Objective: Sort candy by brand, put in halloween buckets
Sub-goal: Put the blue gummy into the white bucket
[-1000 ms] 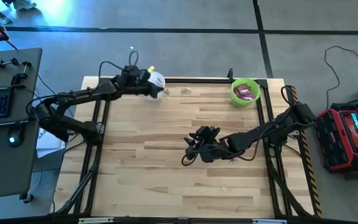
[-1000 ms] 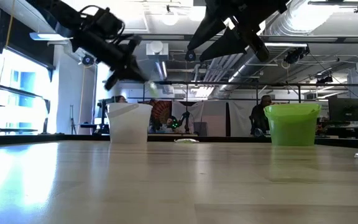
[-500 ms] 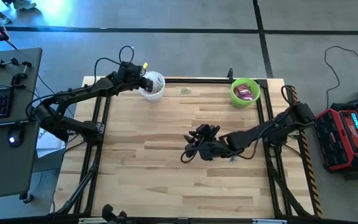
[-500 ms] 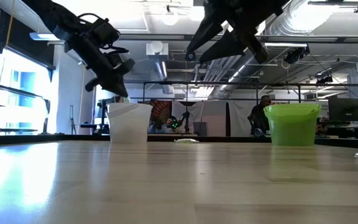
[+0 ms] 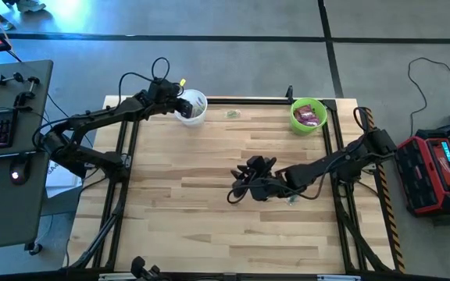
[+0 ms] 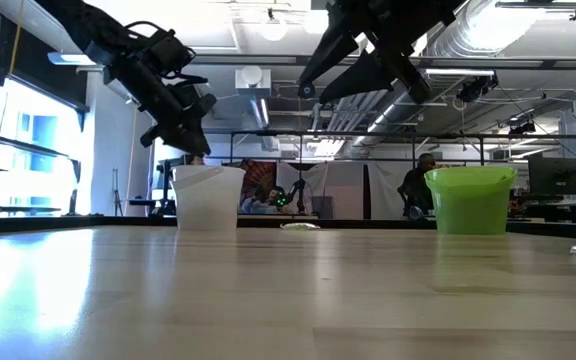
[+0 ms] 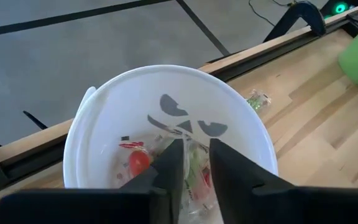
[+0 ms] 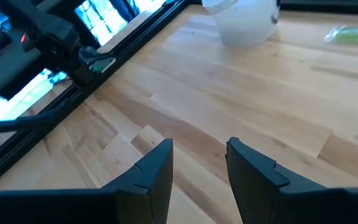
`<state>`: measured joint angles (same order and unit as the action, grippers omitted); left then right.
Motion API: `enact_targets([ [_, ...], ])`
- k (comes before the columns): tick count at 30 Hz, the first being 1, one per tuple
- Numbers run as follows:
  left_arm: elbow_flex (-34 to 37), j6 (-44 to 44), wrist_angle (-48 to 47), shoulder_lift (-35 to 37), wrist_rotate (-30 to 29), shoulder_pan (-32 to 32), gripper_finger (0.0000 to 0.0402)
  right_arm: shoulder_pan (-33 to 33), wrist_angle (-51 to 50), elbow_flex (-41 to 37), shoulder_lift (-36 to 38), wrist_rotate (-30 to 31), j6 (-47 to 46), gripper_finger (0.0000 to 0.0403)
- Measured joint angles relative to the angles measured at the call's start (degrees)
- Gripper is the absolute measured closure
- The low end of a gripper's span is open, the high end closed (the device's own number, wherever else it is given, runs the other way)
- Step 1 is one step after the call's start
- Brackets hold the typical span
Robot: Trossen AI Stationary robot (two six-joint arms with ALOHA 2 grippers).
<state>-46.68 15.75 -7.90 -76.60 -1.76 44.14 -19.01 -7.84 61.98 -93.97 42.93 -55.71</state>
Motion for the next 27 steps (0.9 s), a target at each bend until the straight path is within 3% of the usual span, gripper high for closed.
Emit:
enact_targets([
  [6, 0.00, -0.52, -0.02, 1.03, 0.00, -0.42, 0.0288, 0.29, -0.01, 0.00, -0.02, -4.01, -0.96, 0.0267],
  [10, 0.00, -2.34, 0.31, 3.69, -0.43, -1.79, 0.0281, 0.26, -0.42, 0.00, -0.02, -3.97, -3.77, 0.0275],
  [16, 0.00, -2.98, 0.11, 8.29, -6.10, -6.44, 0.0298, -0.14, -6.66, 0.00, -0.02, -4.59, -10.99, 0.0312],
  [23, -0.02, -2.91, 1.43, 11.42, -7.38, -14.57, 0.0335, -2.64, -24.19, 0.00, -0.02, -6.94, -29.07, 0.0393],
  [27, -0.02, -1.34, 1.42, 11.43, -9.00, -20.25, 0.0353, -5.00, -31.46, 0.00, 0.46, -11.65, -37.23, 0.0387],
])
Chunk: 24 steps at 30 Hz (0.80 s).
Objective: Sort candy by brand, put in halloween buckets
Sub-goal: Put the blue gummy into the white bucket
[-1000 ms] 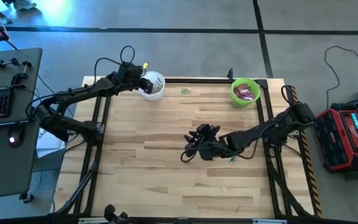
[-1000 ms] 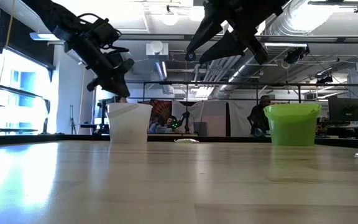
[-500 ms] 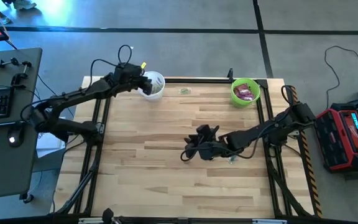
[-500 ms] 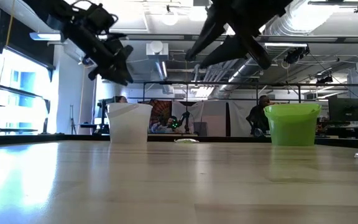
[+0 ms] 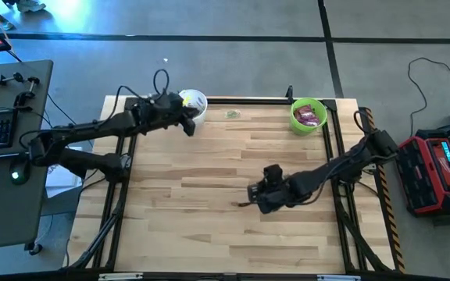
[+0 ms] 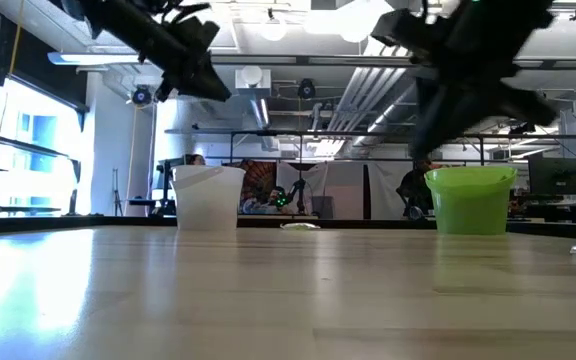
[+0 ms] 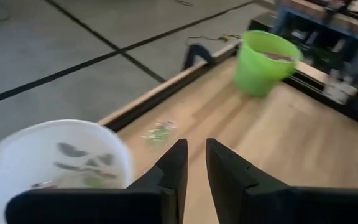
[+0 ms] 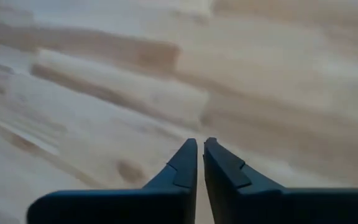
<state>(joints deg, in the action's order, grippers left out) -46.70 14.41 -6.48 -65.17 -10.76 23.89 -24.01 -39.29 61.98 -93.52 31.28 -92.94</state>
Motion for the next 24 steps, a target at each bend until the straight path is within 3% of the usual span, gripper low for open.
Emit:
enact_targets([
  [6, 0.18, -0.15, 2.39, -0.15, -5.69, -8.94, 0.0369, -3.58, -5.70, 0.02, 0.20, -7.72, -13.89, 0.0374],
  [11, 6.00, 4.63, 14.74, 0.09, -4.80, -14.37, 0.0376, -5.04, -9.93, 0.02, -0.76, -15.29, -23.09, 0.0355],
  [16, 11.30, 9.01, 22.97, 0.15, -4.61, -19.01, 0.0379, -5.36, -15.44, 0.02, -0.92, -21.60, -33.14, 0.0289],
  [21, 11.83, 10.47, 21.33, 0.18, -4.65, -22.66, 0.0379, -5.86, -22.73, 0.02, -0.92, -27.70, -39.15, 0.0219],
  [24, 11.85, 10.46, 21.35, 0.15, -5.08, -24.34, 0.0379, -5.78, -25.44, 0.02, -0.92, -28.34, -39.68, 0.0194],
])
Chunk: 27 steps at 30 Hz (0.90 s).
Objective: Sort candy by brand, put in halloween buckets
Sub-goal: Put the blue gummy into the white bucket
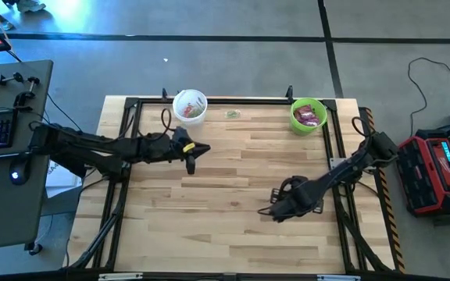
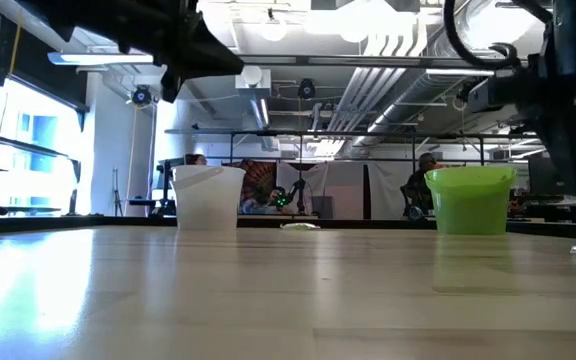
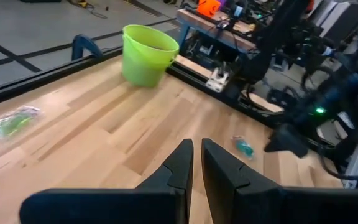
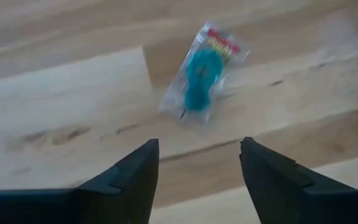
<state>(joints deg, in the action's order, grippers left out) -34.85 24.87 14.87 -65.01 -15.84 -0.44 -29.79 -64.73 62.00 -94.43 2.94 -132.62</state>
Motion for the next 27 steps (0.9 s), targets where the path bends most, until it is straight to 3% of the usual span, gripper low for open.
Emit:
enact_targets([
  [5, 0.00, 0.02, -0.11, 0.00, -1.31, -1.61, 0.0379, 1.30, 0.07, -2.55, -0.35, 0.11, 0.47, 0.0187],
  [11, 0.00, 0.17, -0.51, 0.00, -1.45, -2.62, 0.0379, 2.04, 12.84, -10.97, -0.37, 0.20, 0.02, 0.0201],
  [15, 0.00, 0.61, -0.50, 0.00, -1.48, -3.27, 0.0379, 2.02, 16.03, -13.23, -0.13, 1.08, 0.03, 0.0221],
  [27, 0.00, 5.46, -0.44, 0.00, -1.33, -4.52, 0.0379, 2.00, 13.18, -12.52, -0.35, 2.97, 8.06, 0.0393],
])
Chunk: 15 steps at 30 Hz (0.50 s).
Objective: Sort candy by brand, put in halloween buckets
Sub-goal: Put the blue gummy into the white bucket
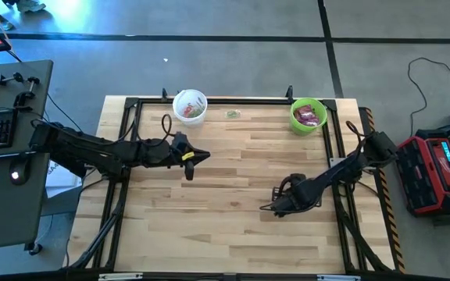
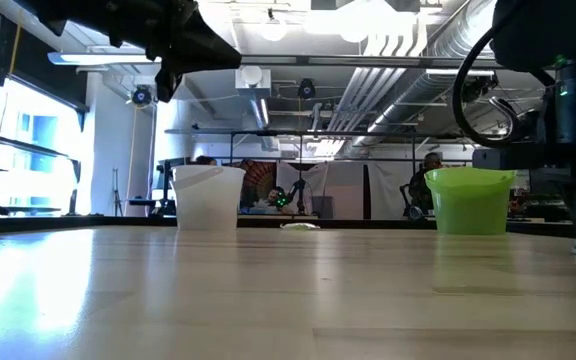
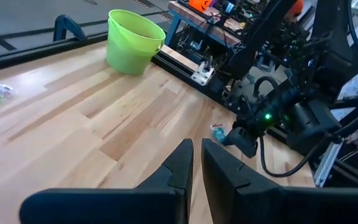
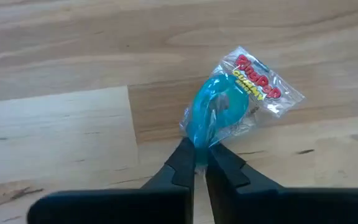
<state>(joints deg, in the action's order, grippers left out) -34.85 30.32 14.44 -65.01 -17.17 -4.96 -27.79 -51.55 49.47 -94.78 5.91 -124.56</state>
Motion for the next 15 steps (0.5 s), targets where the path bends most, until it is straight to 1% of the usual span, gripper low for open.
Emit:
enact_targets([
  [3, 0.00, 1.16, -0.02, 0.00, 0.30, -0.14, 0.0379, 0.00, 1.73, 0.52, 0.00, 1.59, 4.12, 0.0384],
  [6, 0.00, 2.97, 0.04, -0.18, 3.50, 0.16, 0.0379, -0.02, 5.33, 2.85, 0.00, 6.73, 11.59, 0.0385],
  [8, 0.00, 5.52, -0.05, -0.41, 7.55, 0.89, 0.0379, 0.00, 8.66, 4.76, 0.00, 10.86, 19.70, 0.0394],
  [11, -0.07, 9.68, 0.18, -1.37, 12.61, 1.36, 0.0378, 0.04, 17.34, 7.58, 0.00, 16.44, 35.04, 0.0398],
  [13, -0.07, 11.50, 0.04, -2.53, 15.08, 1.34, 0.0378, 0.10, 22.69, 9.16, 0.00, 18.49, 44.63, 0.0396],
  [15, -0.07, 13.09, 0.04, -4.02, 16.77, 1.23, 0.0377, 0.71, 27.34, 10.70, 0.01, 18.55, 51.78, 0.0396],
])
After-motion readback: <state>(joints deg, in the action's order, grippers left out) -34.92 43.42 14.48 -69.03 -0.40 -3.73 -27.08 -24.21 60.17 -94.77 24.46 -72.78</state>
